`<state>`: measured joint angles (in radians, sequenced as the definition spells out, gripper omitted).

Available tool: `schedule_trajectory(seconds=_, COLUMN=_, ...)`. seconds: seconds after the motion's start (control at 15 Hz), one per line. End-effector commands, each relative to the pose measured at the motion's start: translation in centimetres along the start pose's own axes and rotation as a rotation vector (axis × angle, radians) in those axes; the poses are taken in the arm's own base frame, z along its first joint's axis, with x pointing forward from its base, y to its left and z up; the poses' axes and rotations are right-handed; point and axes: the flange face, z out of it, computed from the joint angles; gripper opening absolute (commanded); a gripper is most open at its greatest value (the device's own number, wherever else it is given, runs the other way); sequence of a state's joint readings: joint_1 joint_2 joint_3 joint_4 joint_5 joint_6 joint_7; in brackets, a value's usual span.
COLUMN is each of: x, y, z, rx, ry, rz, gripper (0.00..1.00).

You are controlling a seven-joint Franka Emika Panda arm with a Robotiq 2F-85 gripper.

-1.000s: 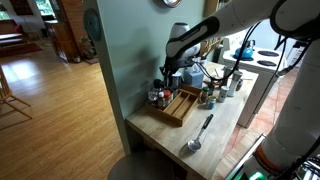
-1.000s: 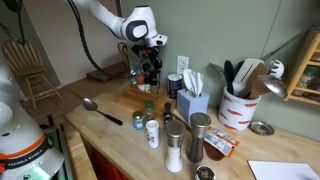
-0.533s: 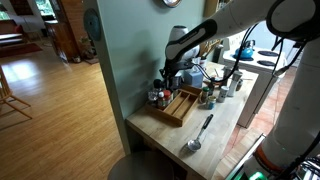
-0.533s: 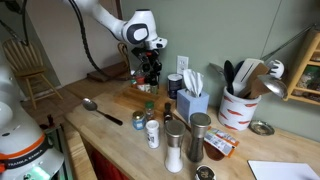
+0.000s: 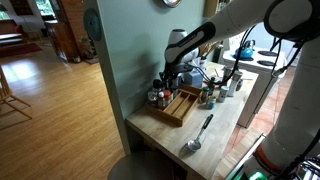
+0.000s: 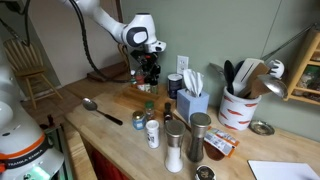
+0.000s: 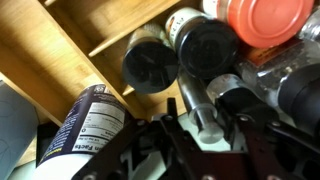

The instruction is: Pick up the silver long object and put it behind the spice bottle with a black lid in the wooden tray

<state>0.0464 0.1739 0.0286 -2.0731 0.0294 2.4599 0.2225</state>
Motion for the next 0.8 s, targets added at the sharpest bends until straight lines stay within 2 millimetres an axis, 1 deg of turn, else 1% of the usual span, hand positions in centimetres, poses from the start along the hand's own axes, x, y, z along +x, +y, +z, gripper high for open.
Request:
schedule_trajectory(seconds=0.0, x=-0.6, y=-0.1, z=0.3, rx=0.0, ry=-0.024, rz=-0.004, gripper=0.75)
schedule_trajectory(seconds=0.2, x=-0.6, y=0.2, z=-0.3, rx=-0.001, ry=-0.019, rz=-0.002, gripper=0.99)
schedule_trajectory(seconds=0.47, x=-0.4, y=0.9, z=-1.7, rx=-0.007, ry=-0.004, rz=0.007, gripper=1.0)
schedule_trajectory(seconds=0.73, x=-0.5, y=1.3, z=-3.6, rx=0.007, ry=0.0, rz=0.011, gripper=1.0)
